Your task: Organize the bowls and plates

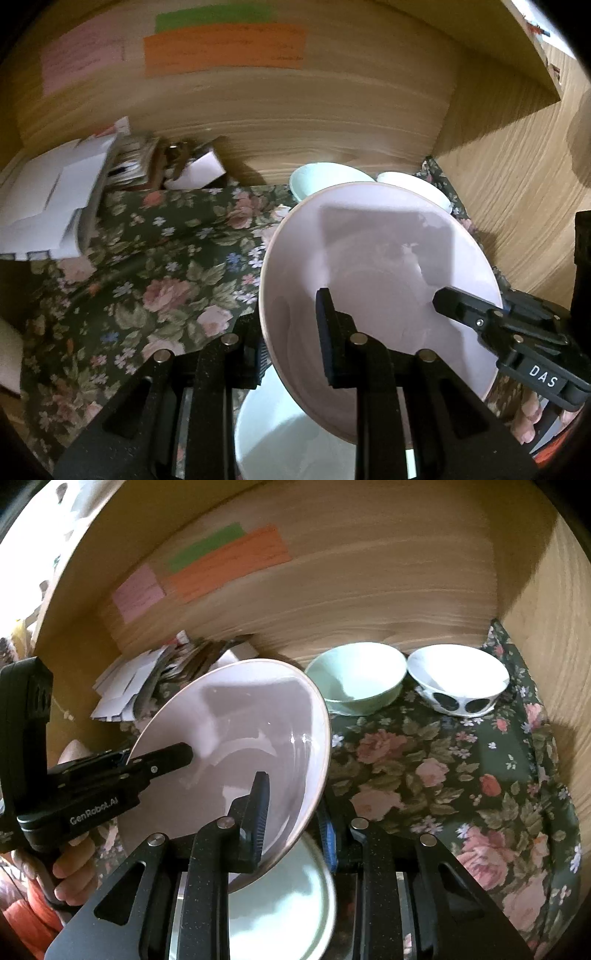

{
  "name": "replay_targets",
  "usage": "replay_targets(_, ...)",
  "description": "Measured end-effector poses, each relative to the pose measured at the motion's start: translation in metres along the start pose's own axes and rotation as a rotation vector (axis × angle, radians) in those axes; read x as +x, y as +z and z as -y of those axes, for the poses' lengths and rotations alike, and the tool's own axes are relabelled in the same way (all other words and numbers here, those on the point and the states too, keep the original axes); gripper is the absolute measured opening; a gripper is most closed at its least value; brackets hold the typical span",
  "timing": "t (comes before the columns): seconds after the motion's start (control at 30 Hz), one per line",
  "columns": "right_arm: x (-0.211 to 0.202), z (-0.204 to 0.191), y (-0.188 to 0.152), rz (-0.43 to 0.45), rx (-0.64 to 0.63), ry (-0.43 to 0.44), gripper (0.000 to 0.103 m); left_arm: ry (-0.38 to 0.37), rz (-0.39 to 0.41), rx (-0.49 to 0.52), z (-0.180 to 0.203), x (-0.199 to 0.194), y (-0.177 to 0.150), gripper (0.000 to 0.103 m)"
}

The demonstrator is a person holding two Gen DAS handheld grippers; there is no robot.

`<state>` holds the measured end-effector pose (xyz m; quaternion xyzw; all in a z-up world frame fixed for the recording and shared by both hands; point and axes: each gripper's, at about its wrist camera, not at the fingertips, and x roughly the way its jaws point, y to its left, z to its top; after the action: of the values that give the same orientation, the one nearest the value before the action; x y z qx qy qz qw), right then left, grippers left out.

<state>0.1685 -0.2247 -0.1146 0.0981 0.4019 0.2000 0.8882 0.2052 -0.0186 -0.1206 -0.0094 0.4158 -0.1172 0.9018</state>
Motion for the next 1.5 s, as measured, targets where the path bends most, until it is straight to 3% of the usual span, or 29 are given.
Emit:
replay_targets(0.97,0.023,-0.089,-0.029,-0.047,-0.087,0.111,0.023,0.099,0.046,-0.110,-0.077,-0.062,-0.061,0.023)
replay_targets(1.5,0.054,-0.130,-0.043,-0.121,-0.135,0.156,0.023,0.130,0.009,-0.197,-0.125,-0.069,-0.096,0.023)
